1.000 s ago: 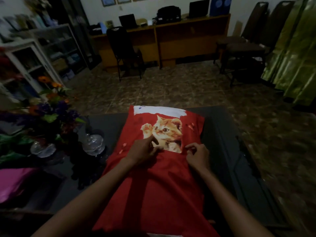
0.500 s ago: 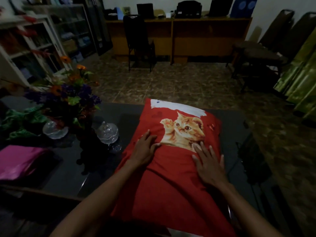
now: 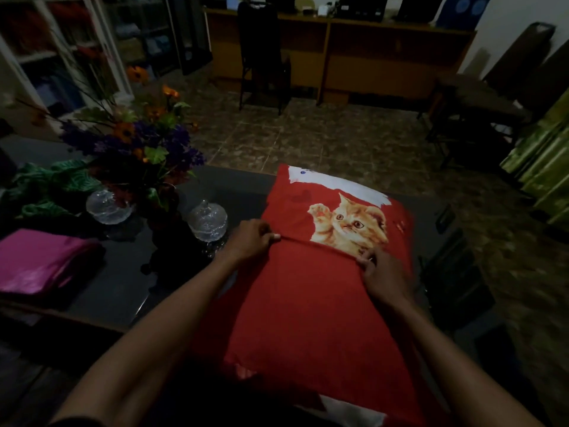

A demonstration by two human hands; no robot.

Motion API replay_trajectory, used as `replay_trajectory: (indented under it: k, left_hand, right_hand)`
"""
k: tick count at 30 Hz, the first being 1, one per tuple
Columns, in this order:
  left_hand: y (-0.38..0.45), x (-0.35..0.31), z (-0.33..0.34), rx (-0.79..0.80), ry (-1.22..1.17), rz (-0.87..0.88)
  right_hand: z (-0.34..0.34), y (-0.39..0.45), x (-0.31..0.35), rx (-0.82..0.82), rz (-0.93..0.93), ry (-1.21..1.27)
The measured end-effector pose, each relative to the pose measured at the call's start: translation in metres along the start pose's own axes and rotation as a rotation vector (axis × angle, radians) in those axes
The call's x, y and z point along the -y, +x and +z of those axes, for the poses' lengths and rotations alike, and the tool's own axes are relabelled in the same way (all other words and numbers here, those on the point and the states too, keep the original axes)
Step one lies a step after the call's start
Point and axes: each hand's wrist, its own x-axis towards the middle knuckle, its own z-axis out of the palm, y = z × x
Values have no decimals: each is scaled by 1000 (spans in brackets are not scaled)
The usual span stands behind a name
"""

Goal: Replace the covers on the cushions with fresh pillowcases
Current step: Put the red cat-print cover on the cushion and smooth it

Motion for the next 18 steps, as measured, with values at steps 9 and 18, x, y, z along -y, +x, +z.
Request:
replay_trajectory:
  k: [9,18]
  left_hand:
    - [-7,3,20,-15,48,-38]
    - [6,3,-7,110,128,-14]
  right_hand:
    - [-2,12,3,-6,-64,-126]
    - [-4,10,0,-66,-151,-182]
